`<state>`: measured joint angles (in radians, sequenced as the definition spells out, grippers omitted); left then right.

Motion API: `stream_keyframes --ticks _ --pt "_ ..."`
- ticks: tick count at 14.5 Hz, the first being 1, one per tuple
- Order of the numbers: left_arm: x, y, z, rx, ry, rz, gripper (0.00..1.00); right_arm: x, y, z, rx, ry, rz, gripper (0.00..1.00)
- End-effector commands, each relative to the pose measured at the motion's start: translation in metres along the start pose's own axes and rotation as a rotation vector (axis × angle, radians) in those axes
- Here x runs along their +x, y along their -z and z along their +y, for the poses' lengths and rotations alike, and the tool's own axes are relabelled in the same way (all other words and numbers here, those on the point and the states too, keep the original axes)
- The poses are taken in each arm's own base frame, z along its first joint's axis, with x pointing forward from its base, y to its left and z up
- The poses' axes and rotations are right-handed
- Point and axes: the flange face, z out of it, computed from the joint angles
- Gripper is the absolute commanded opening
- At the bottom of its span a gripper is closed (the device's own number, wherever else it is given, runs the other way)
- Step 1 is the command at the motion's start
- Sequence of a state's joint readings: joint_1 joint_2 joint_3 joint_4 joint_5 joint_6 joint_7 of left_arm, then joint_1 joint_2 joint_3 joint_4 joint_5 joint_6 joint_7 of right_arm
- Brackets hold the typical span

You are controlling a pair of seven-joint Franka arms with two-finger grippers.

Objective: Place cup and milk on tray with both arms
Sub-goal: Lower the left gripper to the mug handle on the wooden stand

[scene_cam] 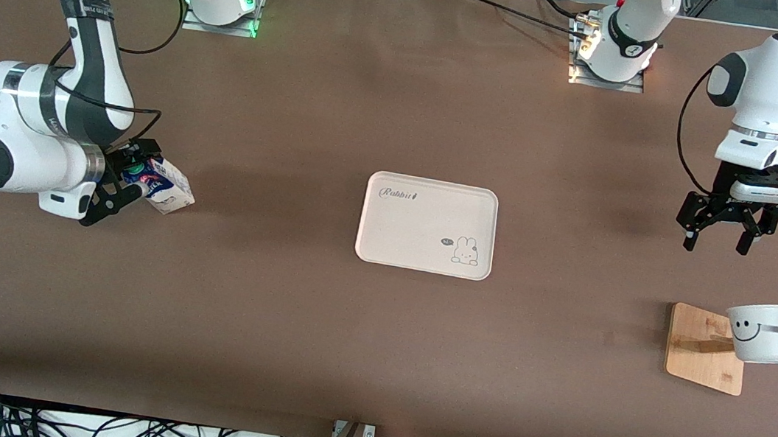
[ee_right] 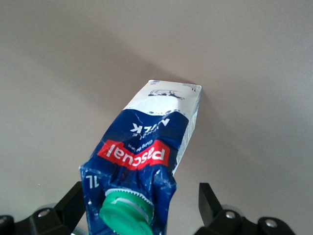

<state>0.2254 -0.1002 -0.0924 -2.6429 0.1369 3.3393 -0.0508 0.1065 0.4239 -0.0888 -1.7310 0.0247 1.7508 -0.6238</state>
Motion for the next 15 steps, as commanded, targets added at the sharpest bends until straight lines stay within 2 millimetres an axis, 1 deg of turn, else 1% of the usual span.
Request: stream_keyframes --ticks 1,4,5,6,7,9,10,11,12,14,15 --pt "0.004 0.013 -0.001 0.000 -0.030 0.065 1.00 -0.012 -0.002 0.009 0.008 0.005 -0.003 1.00" --pt "0.007 0.010 -0.001 -0.007 -0.021 0.120 1.00 -0.011 -0.006 0.010 0.011 0.001 -0.009 1.00" --pt "0.011 0.009 -0.001 -0.007 -0.019 0.128 1.00 -0.009 -0.008 0.010 0.012 0.001 -0.008 1.00" --pt "0.012 0.006 -0.001 -0.008 -0.017 0.126 1.00 -0.007 -0.010 0.010 0.012 0.000 -0.008 0.98" --pt "0.011 0.001 -0.001 -0.010 -0.014 0.120 1.00 -0.006 -0.012 0.010 0.013 -0.002 -0.008 0.87" --pt "0.017 -0.007 -0.002 -0.014 -0.011 0.139 1.00 -0.004 -0.011 0.008 0.013 0.003 -0.007 0.59" --pt "0.019 -0.015 -0.003 -0.015 -0.008 0.134 1.00 -0.003 -0.010 0.006 0.014 0.002 -0.006 0.51" --pt "0.023 -0.019 -0.007 -0.011 -0.003 0.136 1.00 -0.003 -0.010 0.006 0.016 -0.001 -0.006 0.41" --pt "0.027 -0.021 -0.009 -0.008 -0.001 0.142 1.00 -0.004 -0.010 0.006 0.021 -0.005 -0.005 0.38" --pt "0.030 -0.031 -0.015 -0.002 0.010 0.139 1.00 -0.004 -0.010 0.006 0.022 -0.007 -0.004 0.37" --pt "0.031 -0.034 -0.017 -0.001 0.011 0.139 1.00 -0.004 -0.010 0.005 0.023 -0.009 -0.003 0.34"
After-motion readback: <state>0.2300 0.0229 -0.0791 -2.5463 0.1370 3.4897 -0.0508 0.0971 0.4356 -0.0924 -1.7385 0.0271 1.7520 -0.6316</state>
